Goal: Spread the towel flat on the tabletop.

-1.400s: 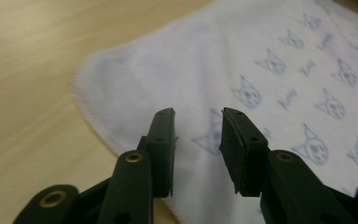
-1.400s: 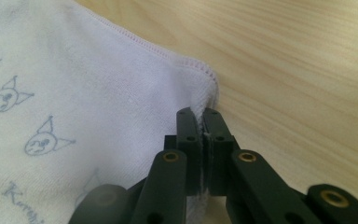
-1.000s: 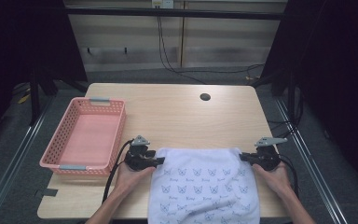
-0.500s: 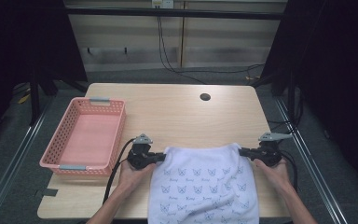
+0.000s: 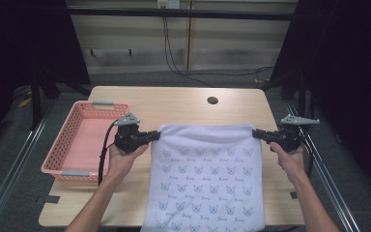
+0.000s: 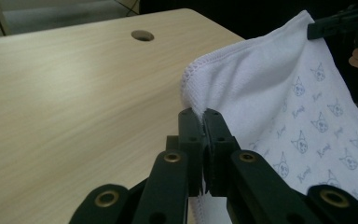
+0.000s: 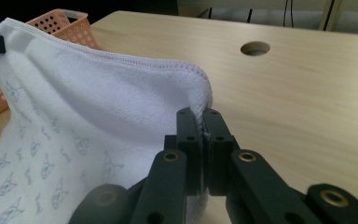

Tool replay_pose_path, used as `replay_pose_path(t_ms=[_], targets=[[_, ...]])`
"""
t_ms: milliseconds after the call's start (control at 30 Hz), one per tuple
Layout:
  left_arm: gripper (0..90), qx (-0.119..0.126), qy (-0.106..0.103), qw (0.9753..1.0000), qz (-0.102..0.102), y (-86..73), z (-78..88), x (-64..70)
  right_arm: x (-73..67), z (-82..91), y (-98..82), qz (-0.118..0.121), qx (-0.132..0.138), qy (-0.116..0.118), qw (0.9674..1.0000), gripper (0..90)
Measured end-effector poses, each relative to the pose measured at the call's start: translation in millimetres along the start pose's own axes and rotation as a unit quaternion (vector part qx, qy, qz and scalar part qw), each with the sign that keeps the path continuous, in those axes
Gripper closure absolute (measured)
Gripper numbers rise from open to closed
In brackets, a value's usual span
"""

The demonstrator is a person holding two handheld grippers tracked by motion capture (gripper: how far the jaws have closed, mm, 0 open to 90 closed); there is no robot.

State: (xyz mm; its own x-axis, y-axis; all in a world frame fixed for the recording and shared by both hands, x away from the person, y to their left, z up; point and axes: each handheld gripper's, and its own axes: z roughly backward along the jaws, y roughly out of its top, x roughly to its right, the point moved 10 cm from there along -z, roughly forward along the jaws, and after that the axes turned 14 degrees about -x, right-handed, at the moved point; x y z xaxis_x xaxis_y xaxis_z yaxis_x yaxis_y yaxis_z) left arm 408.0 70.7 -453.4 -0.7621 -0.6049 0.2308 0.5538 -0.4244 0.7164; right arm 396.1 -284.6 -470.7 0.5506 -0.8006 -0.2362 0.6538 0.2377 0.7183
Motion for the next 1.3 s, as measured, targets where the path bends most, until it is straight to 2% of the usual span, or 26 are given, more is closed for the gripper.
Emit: replay_pose_path(t_ms=[67, 133, 200, 233, 267, 300, 433, 467, 500, 533, 567, 600, 633, 667, 767, 800, 833, 900, 1033, 1067, 1100, 1167, 1233, 1267, 1300], targets=[[87.9, 0.014, 0.003, 0.9999, -0.009, 12.2, 6.6, 1.9, 0.5, 0.8, 12.3, 0.002, 0.006, -0.001, 1.0000, 87.6], [87.9, 0.027, 0.005, 0.9996, -0.010, 24.4, 12.8, 1.3, -1.2, 1.1, 23.2, 0.011, 0.006, -0.004, 0.9999, 87.6], [88.0, 0.032, 0.012, 0.9993, -0.013, 33.7, 17.1, -3.0, -2.3, 5.3, 41.7, 0.020, 0.017, -0.005, 0.9997, 87.6], [88.0, 0.034, 0.016, 0.9992, -0.012, 37.6, 19.2, -5.8, -2.3, 5.3, 41.7, 0.020, 0.017, -0.005, 0.9997, 87.6], [87.9, 0.038, 0.020, 0.9990, -0.013, 41.6, 21.5, -9.3, -0.8, 10.0, 53.5, 0.021, 0.025, -0.007, 0.9994, 87.7], [87.9, 0.040, 0.024, 0.9989, -0.009, 45.0, 23.5, -13.2, -0.8, 10.0, 53.5, 0.021, 0.025, -0.007, 0.9994, 87.7], [87.9, 0.046, 0.017, 0.9988, -0.006, 57.0, 26.4, -21.9, 3.9, 17.9, 74.6, 0.023, 0.038, -0.011, 0.9990, 87.7], [87.9, 0.046, 0.023, 0.9987, -0.008, 63.4, 25.5, -25.5, 5.3, 19.6, 83.0, 0.024, 0.039, -0.015, 0.9988, 87.7], [87.9, 0.046, 0.023, 0.9987, -0.008, 63.4, 25.5, -25.5, 5.3, 19.6, 83.0, 0.024, 0.039, -0.015, 0.9988, 87.7], [87.9, 0.049, 0.022, 0.9985, -0.003, 70.6, 25.6, -29.3, 7.6, 20.0, 94.1, 0.024, 0.044, -0.019, 0.9986, 87.7], [87.9, 0.049, 0.022, 0.9985, -0.003, 70.6, 25.6, -29.3, 7.6, 20.0, 94.1, 0.024, 0.044, -0.019, 0.9986, 87.7], [87.9, 0.053, 0.022, 0.9983, 0.000, 74.2, 26.0, -32.2, 9.2, 20.1, 103.2, 0.022, 0.049, -0.018, 0.9984, 87.7], [87.9, 0.055, 0.018, 0.9983, 0.006, 77.3, 26.4, -34.4, 9.2, 20.1, 103.2, 0.022, 0.049, -0.018, 0.9984, 87.7], [87.9, 0.062, 0.018, 0.9978, 0.015, 83.8, 26.1, -38.4, 10.4, 19.7, 111.2, 0.021, 0.052, -0.018, 0.9983, 87.7], [87.9, 0.069, 0.015, 0.9974, 0.016, 90.1, 26.3, -39.3, 11.9, 18.6, 117.8, 0.018, 0.053, -0.020, 0.9982, 87.7], [87.9, 0.067, 0.021, 0.9975, 0.012, 92.7, 25.6, -40.2, 12.2, 18.0, 121.1, 0.016, 0.058, -0.013, 0.9981, 87.7], [88.0, 0.069, 0.019, 0.9974, 0.014, 96.4, 24.8, -39.2, 12.5, 17.5, 123.8, 0.011, 0.061, -0.007, 0.9981, 87.7], [87.9, 0.069, 0.024, 0.9973, 0.006, 103.6, 25.9, -39.5, 14.1, 16.3, 129.7, 0.013, 0.060, -0.011, 0.9980, 87.8], [87.9, 0.090, 0.031, 0.9953, 0.014, 124.9, 38.0, -48.5, 16.3, 21.4, 147.5, 0.014, 0.064, -0.022, 0.9976, 87.8], [88.0, 0.101, 0.032, 0.9942, 0.021, 135.7, 43.9, -52.1, 16.8, 25.5, 158.8, 0.011, 0.069, -0.021, 0.9973, 87.8], [87.9, 0.101, 0.032, 0.9942, 0.021, 135.7, 43.9, -52.1, 16.8, 25.5, 158.8, 0.011, 0.069, -0.021, 0.9973, 87.8], [88.0, 0.107, 0.036, 0.9935, 0.013, 145.8, 49.5, -50.0, 16.6, 29.3, 169.3, 0.017, 0.063, -0.031, 0.9974, 87.8], [87.9, 0.125, 0.030, 0.9916, 0.017, 157.0, 57.1, -47.4, 16.4, 35.1, 181.0, 0.023, 0.059, -0.042, 0.9971, 87.9], [87.9, 0.128, 0.033, 0.9911, 0.015, 161.6, 61.1, -47.0, 15.4, 44.3, 193.7, 0.023, 0.070, -0.047, 0.9961, 87.8], [87.9, 0.131, 0.037, 0.9906, 0.012, 165.0, 65.5, -47.2, 15.4, 44.3, 193.7, 0.023, 0.070, -0.047, 0.9961, 87.8]])
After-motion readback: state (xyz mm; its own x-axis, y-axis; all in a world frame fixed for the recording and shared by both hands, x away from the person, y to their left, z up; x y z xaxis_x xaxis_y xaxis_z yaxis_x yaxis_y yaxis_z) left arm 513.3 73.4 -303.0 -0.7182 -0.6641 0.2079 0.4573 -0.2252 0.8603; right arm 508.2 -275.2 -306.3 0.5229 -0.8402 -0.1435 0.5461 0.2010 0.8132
